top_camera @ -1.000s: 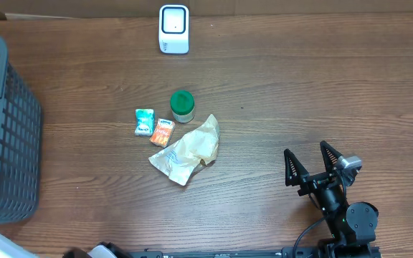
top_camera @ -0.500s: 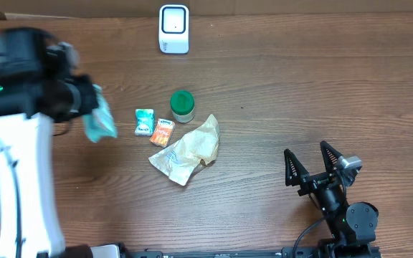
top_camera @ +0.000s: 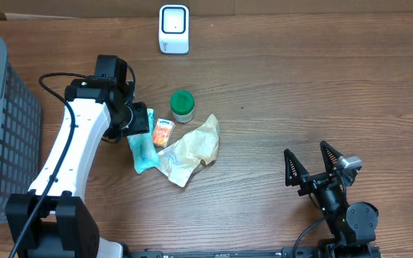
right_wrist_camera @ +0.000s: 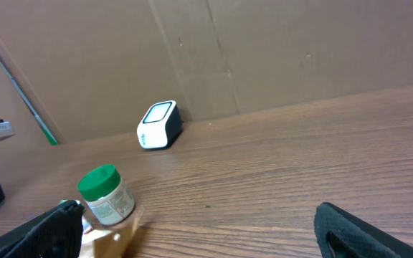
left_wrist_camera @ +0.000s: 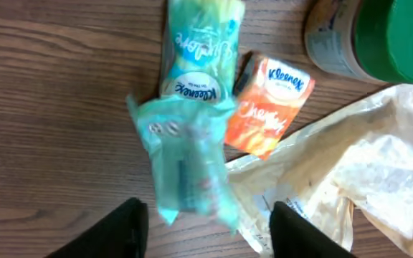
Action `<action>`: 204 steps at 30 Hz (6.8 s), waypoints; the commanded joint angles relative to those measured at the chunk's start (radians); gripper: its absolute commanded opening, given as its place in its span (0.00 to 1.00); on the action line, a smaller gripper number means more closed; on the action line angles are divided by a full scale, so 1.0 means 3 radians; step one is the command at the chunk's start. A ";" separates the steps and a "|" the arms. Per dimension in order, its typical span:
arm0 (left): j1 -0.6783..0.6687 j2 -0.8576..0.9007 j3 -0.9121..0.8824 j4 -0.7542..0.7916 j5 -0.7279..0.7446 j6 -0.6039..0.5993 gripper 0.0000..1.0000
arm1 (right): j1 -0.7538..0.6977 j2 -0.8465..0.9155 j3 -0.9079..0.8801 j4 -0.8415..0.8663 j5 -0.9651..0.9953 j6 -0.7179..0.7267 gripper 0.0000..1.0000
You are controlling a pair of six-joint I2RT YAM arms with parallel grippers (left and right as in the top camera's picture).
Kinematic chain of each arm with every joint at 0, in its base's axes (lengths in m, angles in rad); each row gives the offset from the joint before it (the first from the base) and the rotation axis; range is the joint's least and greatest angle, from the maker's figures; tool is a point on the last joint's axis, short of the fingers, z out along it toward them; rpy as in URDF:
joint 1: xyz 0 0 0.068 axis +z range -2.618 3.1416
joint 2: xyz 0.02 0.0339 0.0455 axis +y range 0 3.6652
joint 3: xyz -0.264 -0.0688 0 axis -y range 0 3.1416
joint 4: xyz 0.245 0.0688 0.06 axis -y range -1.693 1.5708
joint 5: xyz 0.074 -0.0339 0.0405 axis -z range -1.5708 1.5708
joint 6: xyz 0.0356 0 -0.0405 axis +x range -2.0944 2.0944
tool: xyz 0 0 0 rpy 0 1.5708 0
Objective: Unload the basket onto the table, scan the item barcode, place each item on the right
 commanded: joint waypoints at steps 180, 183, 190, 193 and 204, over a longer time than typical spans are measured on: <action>0.1804 -0.0308 0.2664 -0.1589 0.0053 0.0680 0.99 | 0.1634 0.5306 0.4873 -0.3019 0.2285 0.0670 0.04; 0.1804 -0.0308 0.2664 -0.1589 0.0053 0.0680 1.00 | 0.1723 0.5455 0.4866 -0.2984 0.3321 0.0668 0.04; 0.1804 -0.0308 0.2664 -0.1589 0.0053 0.0680 1.00 | 0.1722 0.6133 0.4866 -0.2860 0.4325 0.0666 0.04; 0.1804 -0.0308 0.2664 -0.1589 0.0053 0.0680 0.99 | 0.1754 0.6371 0.4866 -0.2827 0.4526 0.0666 0.04; 0.1804 -0.0308 0.2664 -0.1589 0.0053 0.0680 1.00 | 0.2265 0.6614 0.4866 -0.3096 0.3138 0.0668 0.51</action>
